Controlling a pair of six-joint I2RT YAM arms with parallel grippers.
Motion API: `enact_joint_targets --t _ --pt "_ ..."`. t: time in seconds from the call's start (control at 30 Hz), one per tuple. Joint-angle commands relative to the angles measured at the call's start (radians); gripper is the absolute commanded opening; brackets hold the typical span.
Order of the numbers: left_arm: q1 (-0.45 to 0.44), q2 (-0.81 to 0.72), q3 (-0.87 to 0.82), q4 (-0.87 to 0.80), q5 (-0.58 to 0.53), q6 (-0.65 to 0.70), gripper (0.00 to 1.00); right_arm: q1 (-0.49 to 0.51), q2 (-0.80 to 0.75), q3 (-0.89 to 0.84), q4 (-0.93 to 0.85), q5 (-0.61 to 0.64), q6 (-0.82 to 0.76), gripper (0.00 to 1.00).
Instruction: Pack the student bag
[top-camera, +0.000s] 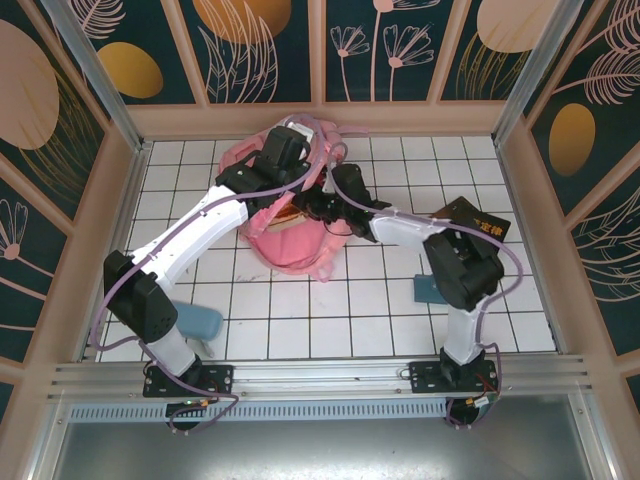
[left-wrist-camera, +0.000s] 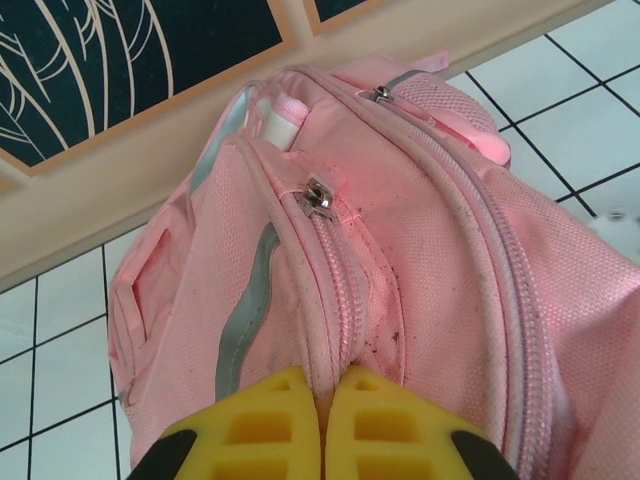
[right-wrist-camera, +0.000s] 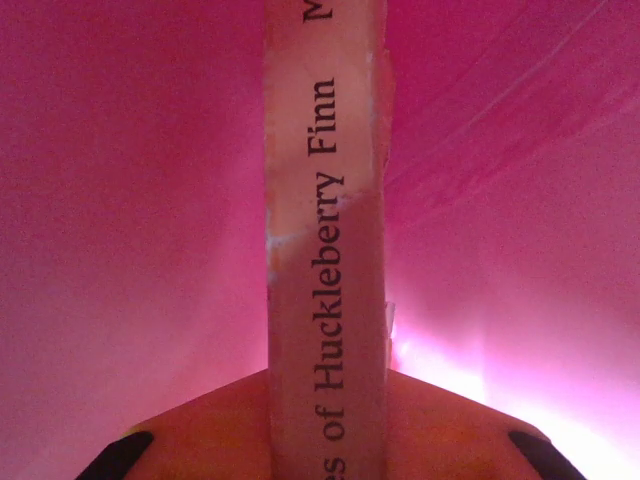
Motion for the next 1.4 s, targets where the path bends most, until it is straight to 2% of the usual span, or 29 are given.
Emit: enact_joint_targets --t 0.0,0.2,0.37,0.4,0.43,0.5,0.53,0.6,0.87,1.07,1.2,1.37 --pt "-0.004 -0.056 0.113 0.087 -0.012 -0.064 0.00 0.005 0.085 0.073 0.249 0.105 0.041 0.11" --pt "-0.004 -0.039 0.153 0.044 0.012 -0.093 0.00 0.015 0.233 0.181 0.382 0.210 0.087 0.11" --pt "-0.005 -0.028 0.159 0.025 0.025 -0.106 0.00 0.027 0.352 0.303 0.354 0.260 0.126 0.13" --pt "-0.004 -0.026 0.159 0.023 0.025 -0.109 0.00 0.028 0.366 0.316 0.336 0.271 0.139 0.16" --pt "-0.002 -0.025 0.158 0.022 0.019 -0.112 0.00 0.029 0.374 0.323 0.317 0.276 0.152 0.23" --pt "-0.004 -0.019 0.161 0.017 0.008 -0.112 0.00 0.027 0.364 0.299 0.294 0.285 0.164 0.45" --pt "-0.003 -0.015 0.163 0.014 0.001 -0.115 0.00 0.029 0.347 0.271 0.298 0.289 0.164 0.52" --pt "-0.003 -0.005 0.165 0.008 -0.011 -0.119 0.00 0.026 0.292 0.211 0.303 0.296 0.173 0.59" --pt "-0.003 0.054 0.185 -0.005 -0.035 -0.128 0.00 0.021 0.027 -0.069 0.241 0.217 0.184 0.59" --pt "-0.004 0.079 0.190 -0.002 -0.048 -0.136 0.00 0.032 -0.125 -0.264 0.233 0.155 0.247 0.47" --pt "-0.001 0.087 0.161 -0.005 -0.075 -0.136 0.00 0.066 -0.227 -0.317 0.058 0.234 0.109 0.43" --pt "0.007 0.009 -0.039 0.046 -0.119 -0.127 0.00 0.071 -0.428 -0.448 -0.121 0.355 -0.028 0.46"
